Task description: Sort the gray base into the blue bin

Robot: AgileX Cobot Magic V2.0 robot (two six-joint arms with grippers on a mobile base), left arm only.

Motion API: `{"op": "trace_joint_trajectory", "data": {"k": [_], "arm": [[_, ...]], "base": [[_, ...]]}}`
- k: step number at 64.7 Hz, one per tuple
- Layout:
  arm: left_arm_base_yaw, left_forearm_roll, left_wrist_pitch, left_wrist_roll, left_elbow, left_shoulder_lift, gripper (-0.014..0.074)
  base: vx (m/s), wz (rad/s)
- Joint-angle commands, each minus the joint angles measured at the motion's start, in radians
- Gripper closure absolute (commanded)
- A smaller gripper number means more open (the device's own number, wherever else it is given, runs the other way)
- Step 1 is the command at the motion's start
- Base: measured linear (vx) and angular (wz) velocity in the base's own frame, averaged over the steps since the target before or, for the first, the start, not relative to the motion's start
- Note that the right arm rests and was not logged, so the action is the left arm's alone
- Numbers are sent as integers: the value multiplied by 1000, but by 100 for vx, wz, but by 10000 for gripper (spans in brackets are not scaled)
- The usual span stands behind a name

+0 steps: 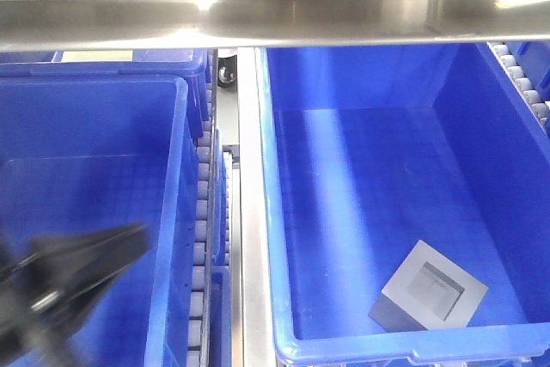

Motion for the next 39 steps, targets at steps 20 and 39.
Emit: {"op": "trace_joint_trajectory", "data": {"k": [20,39], "arm": [[-3,-6,-70,-7,77,-211,599],[-3,-6,-58,-7,77,-211,599]], "base": [[0,0],[0,0]]}}
